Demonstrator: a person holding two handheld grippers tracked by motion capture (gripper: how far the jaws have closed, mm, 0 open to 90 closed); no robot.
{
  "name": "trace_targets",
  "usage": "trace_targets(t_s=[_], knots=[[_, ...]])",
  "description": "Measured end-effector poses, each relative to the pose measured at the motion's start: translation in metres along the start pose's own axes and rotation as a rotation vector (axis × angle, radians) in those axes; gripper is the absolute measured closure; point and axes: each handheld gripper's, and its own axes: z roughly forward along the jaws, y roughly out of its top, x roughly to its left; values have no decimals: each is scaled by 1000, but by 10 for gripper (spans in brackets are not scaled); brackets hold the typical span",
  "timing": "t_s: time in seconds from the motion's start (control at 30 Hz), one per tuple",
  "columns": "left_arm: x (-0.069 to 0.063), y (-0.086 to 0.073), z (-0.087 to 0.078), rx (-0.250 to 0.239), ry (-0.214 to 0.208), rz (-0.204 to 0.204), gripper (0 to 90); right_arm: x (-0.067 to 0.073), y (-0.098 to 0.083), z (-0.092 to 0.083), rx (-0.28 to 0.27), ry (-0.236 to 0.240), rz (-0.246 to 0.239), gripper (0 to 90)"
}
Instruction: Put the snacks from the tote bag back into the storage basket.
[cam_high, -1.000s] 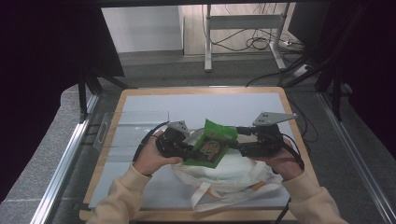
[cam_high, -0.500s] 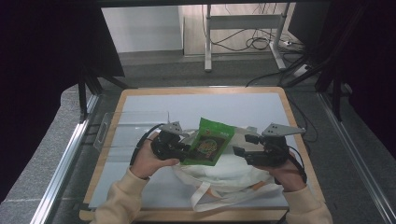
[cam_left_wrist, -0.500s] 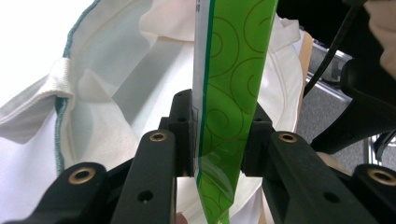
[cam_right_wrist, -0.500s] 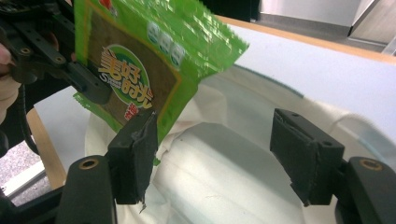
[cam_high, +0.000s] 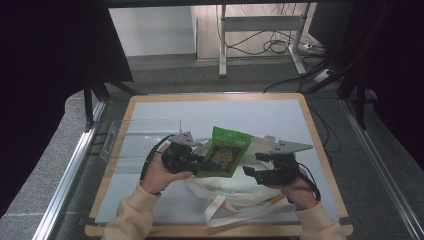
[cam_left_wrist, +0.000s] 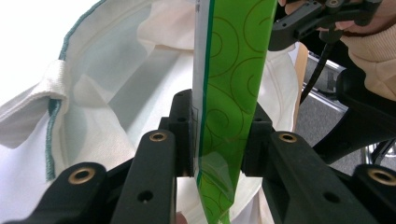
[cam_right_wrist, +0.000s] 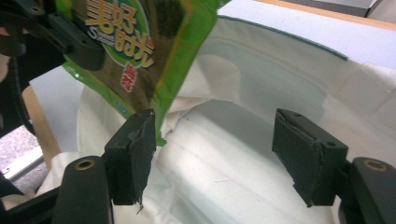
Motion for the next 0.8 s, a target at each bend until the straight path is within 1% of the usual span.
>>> trace_targets(t_s=[0.13,0.2,0.3,0.4,0.53,0.6,0.67,0.77,0.8], knots=[[0,0,4,-2,0,-1,718,0,-2,0,-11,20,4,306],[-1,0,5,-13,-1,-2,717,0,-3,1,-9,28,16,306],[-1,0,5,-15,0,1,717,-1,-3,1,-14,28,17,308],[-3,-1,6,-23,3,2,717,0,-3,3,-10,41,26,308],[-4,-2,6,-38,2,-5,717,2,-3,10,1,66,26,308],[-4,-3,7,-39,2,-4,717,3,-3,13,-3,90,35,311],[-4,-4,7,-46,-3,-2,717,4,-3,17,-4,113,40,312],[-4,-5,7,-56,-24,0,717,4,-3,22,4,129,40,317],[-4,-5,7,-60,-30,2,717,5,-3,24,4,136,31,318]])
